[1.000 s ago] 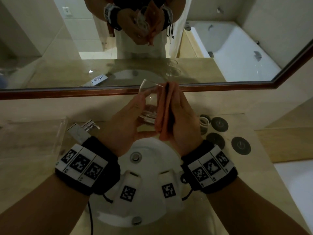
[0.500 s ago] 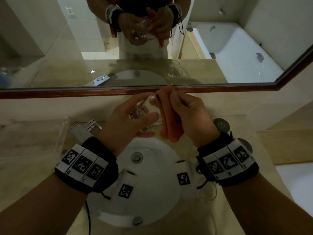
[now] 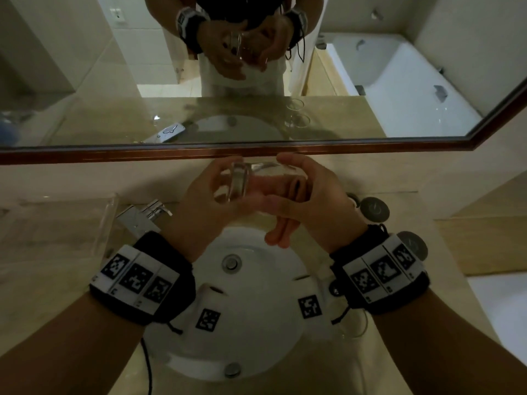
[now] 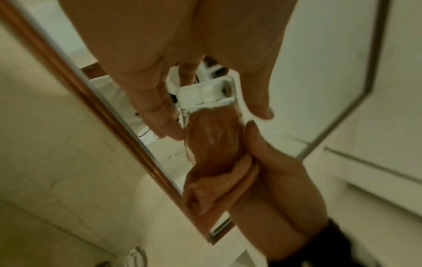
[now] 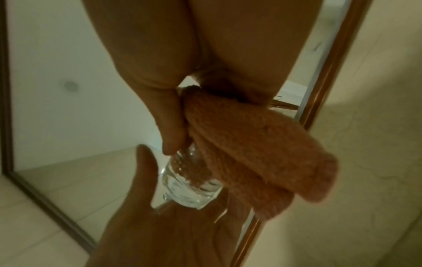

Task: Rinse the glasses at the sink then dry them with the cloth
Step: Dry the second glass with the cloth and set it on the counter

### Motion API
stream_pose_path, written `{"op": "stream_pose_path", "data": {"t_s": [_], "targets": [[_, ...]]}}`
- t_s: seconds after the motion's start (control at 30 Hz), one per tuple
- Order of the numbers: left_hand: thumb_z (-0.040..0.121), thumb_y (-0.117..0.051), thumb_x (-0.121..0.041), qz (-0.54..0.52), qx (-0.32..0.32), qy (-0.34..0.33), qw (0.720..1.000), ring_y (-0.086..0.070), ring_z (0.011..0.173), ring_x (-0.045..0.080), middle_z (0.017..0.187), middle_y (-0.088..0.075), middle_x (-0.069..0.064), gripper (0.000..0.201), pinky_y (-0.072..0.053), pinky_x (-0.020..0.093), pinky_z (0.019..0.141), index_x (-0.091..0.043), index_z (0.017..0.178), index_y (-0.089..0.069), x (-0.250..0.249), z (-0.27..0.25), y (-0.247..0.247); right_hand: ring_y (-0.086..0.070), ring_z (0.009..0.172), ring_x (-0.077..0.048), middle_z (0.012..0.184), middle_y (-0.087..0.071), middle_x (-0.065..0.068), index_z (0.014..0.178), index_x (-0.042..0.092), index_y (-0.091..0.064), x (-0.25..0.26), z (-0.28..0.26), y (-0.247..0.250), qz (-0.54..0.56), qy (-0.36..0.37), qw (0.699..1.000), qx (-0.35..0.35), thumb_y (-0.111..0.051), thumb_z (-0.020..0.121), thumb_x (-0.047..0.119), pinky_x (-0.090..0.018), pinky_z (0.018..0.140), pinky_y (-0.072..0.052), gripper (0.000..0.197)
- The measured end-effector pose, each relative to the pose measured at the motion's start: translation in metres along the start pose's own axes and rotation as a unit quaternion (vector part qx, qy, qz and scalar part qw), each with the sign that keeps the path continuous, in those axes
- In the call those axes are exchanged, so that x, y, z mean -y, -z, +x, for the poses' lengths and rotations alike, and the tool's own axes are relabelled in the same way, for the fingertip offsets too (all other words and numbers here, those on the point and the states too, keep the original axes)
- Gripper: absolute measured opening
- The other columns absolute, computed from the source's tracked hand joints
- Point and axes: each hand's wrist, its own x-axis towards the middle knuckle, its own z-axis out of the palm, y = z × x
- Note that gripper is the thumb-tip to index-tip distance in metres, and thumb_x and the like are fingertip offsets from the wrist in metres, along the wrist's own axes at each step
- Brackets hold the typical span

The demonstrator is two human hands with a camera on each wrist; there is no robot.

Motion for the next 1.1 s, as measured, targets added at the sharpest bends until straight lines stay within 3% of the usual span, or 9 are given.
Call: {"op": "stream_pose_path", "data": {"t_s": [0.13, 0.4, 0.5, 0.57, 0.7, 0.8, 0.87, 1.0, 1.1], "targets": [[0.09, -0.059, -0.044, -0.05, -0.007, 0.102, 0.993, -0.074, 0.088, 0.024, 0.09, -0.076, 0.001, 0.033, -0.061, 0.036, 0.068, -0.018, 0.106, -0.07, -0.011, 0.001, -0.005, -0.065, 0.055, -0.051, 0.072, -0.07, -0.029, 0.145, 0.018, -0.032, -0.002, 0.001, -0.003, -0.05, 0.013, 0.998, 0.025, -0.074, 0.083, 0.005, -0.058, 0.054, -0.059, 0.075], [0.066, -0.087, 0.002, 0.109, 0.089, -0.117, 0.983, -0.067, 0.112, 0.009, 0.123, -0.067, -0.011, 0.061, -0.057, 0.023, 0.083, -0.016, 0.12, -0.064, 0.004, 0.003, 0.01, -0.063, 0.041, -0.037, 0.061, -0.061, -0.032, 0.136, 0.008, -0.042, -0.016, 0.003, 0.005, 0.083, -0.026, 0.996, 0.012, -0.067, 0.088, 0.008, -0.054, 0.071, -0.058, 0.054], [0.063, -0.092, -0.023, -0.015, 0.047, -0.03, 0.998, -0.069, 0.111, 0.015, 0.129, -0.065, -0.001, 0.07, -0.059, 0.03, 0.082, -0.02, 0.125, -0.061, 0.004, 0.004, 0.005, -0.06, 0.054, -0.056, 0.078, -0.063, -0.04, 0.133, 0.014, -0.045, -0.009, 0.0, 0.0, 0.009, 0.005, 1.0, -0.026, -0.07, 0.087, 0.004, -0.061, 0.06, -0.057, 0.053], [0.074, -0.08, -0.047, -0.114, 0.02, 0.091, 0.989, -0.073, 0.099, 0.025, 0.118, -0.071, 0.009, 0.059, -0.061, 0.039, 0.077, -0.019, 0.123, -0.062, -0.001, 0.004, -0.001, -0.057, 0.05, -0.049, 0.071, -0.059, -0.037, 0.135, 0.018, -0.044, -0.006, 0.0, -0.003, -0.041, 0.031, 0.998, -0.038, -0.072, 0.085, 0.0, -0.058, 0.05, -0.054, 0.06], [0.095, -0.059, -0.037, -0.059, 0.007, 0.11, 0.992, -0.069, 0.063, 0.02, 0.088, -0.072, 0.01, 0.029, -0.056, 0.027, 0.053, -0.015, 0.111, -0.066, -0.006, 0.004, -0.003, -0.057, 0.055, -0.051, 0.081, -0.06, -0.037, 0.133, 0.02, -0.042, -0.01, 0.001, -0.004, -0.069, 0.047, 0.996, -0.023, -0.072, 0.086, -0.001, -0.061, 0.051, -0.053, 0.06], [0.082, -0.075, -0.02, 0.034, 0.053, -0.033, 0.997, -0.07, 0.074, 0.018, 0.098, -0.07, -0.002, 0.036, -0.058, 0.027, 0.064, -0.019, 0.115, -0.062, -0.001, 0.002, 0.003, -0.058, 0.048, -0.051, 0.066, -0.069, -0.024, 0.136, 0.015, -0.041, -0.015, 0.0, 0.003, -0.021, 0.028, 0.999, -0.018, -0.064, 0.094, 0.007, -0.061, 0.049, -0.052, 0.049], [0.076, -0.083, -0.005, 0.119, 0.09, -0.103, 0.983, -0.07, 0.089, 0.02, 0.108, -0.066, -0.01, 0.051, -0.061, 0.033, 0.075, -0.029, 0.115, -0.06, 0.004, 0.002, 0.005, -0.059, 0.046, -0.047, 0.067, -0.064, -0.037, 0.135, 0.015, -0.043, -0.018, 0.0, 0.008, 0.014, 0.021, 1.0, -0.011, -0.059, 0.097, 0.012, -0.05, 0.049, -0.055, 0.041], [0.073, -0.085, -0.003, 0.1, 0.085, -0.111, 0.985, -0.069, 0.098, 0.024, 0.115, -0.066, -0.011, 0.059, -0.062, 0.04, 0.081, -0.034, 0.116, -0.061, 0.008, 0.004, 0.003, -0.061, 0.041, -0.035, 0.079, -0.065, -0.04, 0.134, 0.016, -0.044, -0.019, -0.002, 0.009, 0.074, 0.013, 0.997, -0.004, -0.068, 0.088, 0.019, -0.041, 0.047, -0.055, 0.051], [0.085, -0.072, -0.035, -0.026, 0.049, 0.006, 0.998, -0.072, 0.095, 0.016, 0.113, -0.07, -0.007, 0.039, -0.06, 0.032, 0.074, -0.036, 0.122, -0.06, 0.0, 0.005, -0.007, -0.055, 0.045, -0.05, 0.08, -0.071, -0.027, 0.133, 0.019, -0.045, -0.014, -0.002, 0.009, 0.029, 0.039, 0.998, -0.031, -0.068, 0.088, 0.01, -0.053, 0.045, -0.051, 0.052]]}}
